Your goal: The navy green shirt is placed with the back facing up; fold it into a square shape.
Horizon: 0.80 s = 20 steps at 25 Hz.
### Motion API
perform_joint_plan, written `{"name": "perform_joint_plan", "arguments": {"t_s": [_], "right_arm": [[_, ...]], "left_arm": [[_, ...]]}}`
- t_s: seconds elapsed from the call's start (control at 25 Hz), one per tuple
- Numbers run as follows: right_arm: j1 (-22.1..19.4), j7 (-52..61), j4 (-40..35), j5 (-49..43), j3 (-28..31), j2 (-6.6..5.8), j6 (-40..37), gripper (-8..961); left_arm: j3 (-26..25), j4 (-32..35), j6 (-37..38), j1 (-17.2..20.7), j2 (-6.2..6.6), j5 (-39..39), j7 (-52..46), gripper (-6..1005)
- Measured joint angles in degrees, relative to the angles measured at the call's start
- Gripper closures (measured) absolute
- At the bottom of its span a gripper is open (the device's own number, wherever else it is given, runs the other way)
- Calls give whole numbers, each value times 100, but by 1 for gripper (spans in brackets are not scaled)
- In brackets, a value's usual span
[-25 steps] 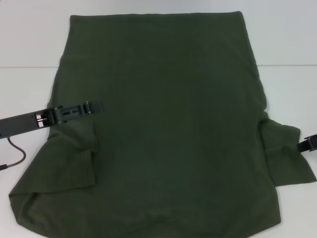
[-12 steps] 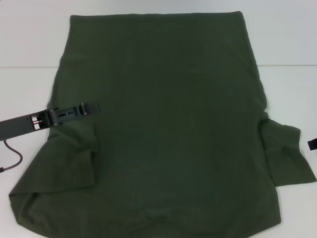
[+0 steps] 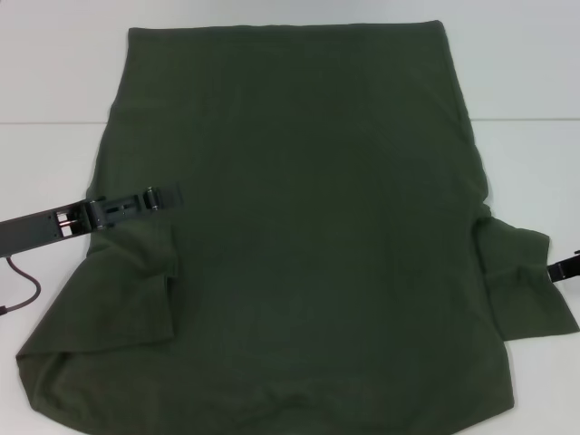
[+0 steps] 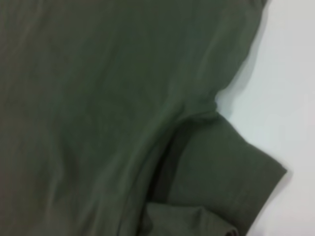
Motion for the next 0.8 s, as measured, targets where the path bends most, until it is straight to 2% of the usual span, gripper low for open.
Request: {"name": "perform_joint_plan", "arguments": {"t_s": [0.16, 0.8], "right_arm": [[-6, -45, 46, -10, -10, 52, 80, 632], [-6, -326, 193, -61, -391, 72, 259, 646]], "left_arm": [[0, 0, 0, -2, 0, 0, 0, 97], [0, -71, -12, -20, 5, 0, 16, 96]]}}
